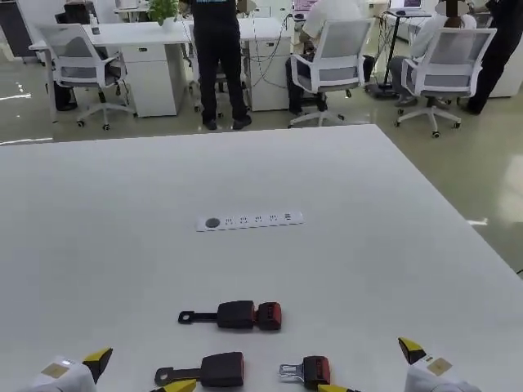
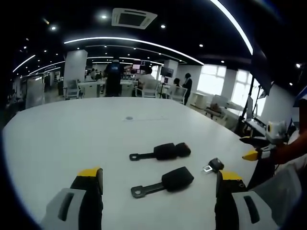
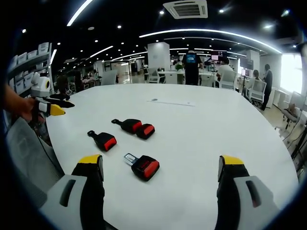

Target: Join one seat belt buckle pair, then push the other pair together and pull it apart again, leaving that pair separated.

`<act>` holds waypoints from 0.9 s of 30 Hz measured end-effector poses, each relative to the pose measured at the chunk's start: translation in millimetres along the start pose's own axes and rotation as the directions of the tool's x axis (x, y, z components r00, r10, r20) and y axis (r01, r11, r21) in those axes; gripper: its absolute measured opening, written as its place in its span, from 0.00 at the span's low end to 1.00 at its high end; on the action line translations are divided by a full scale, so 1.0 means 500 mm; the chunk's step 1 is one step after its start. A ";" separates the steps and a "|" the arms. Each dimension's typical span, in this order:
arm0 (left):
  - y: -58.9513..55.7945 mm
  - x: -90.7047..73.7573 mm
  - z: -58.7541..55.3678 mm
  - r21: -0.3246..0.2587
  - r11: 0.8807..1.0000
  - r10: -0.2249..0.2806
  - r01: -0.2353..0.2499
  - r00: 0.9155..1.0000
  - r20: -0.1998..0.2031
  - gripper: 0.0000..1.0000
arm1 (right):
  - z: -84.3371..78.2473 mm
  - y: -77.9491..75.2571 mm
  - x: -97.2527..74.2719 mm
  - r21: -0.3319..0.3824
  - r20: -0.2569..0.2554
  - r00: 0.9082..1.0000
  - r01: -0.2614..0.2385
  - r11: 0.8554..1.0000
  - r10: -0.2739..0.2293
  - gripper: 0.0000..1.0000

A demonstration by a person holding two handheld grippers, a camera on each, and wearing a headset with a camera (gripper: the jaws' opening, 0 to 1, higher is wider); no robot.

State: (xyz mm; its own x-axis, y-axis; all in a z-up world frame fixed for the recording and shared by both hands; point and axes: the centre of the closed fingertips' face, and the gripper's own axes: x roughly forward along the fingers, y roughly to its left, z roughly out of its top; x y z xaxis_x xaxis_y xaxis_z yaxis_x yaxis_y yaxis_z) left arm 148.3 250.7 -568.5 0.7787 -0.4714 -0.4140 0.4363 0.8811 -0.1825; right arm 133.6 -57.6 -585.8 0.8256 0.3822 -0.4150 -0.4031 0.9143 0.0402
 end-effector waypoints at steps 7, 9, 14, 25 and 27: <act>0.004 0.000 0.000 0.001 1.000 0.002 -0.002 1.000 0.003 1.00 | -0.004 -0.005 0.002 -0.001 -0.001 1.000 0.004 1.000 -0.004 1.00; 0.003 -0.001 0.001 0.001 1.000 0.002 -0.002 1.000 0.004 1.00 | -0.003 -0.006 0.002 0.000 0.001 1.000 0.004 1.000 -0.004 1.00; 0.000 -0.003 0.002 0.002 1.000 0.001 -0.001 1.000 0.006 1.00 | 0.000 -0.007 0.000 -0.002 0.001 1.000 0.007 1.000 -0.007 1.00; -0.011 -0.011 0.008 0.003 1.000 0.000 0.000 1.000 0.006 1.00 | -0.004 -0.006 0.000 -0.006 0.000 1.000 0.002 1.000 -0.002 1.00; -0.008 -0.012 0.008 0.004 1.000 0.002 -0.002 1.000 0.008 1.00 | -0.004 -0.006 -0.002 -0.005 -0.003 1.000 0.003 1.000 -0.003 1.00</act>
State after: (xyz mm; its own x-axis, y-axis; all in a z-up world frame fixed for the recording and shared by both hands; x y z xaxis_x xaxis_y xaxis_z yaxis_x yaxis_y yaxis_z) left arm 143.8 249.7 -561.8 0.7828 -0.4703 -0.4075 0.4367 0.8817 -0.1786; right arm 133.2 -60.9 -587.5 0.8255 0.3791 -0.4181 -0.4025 0.9148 0.0349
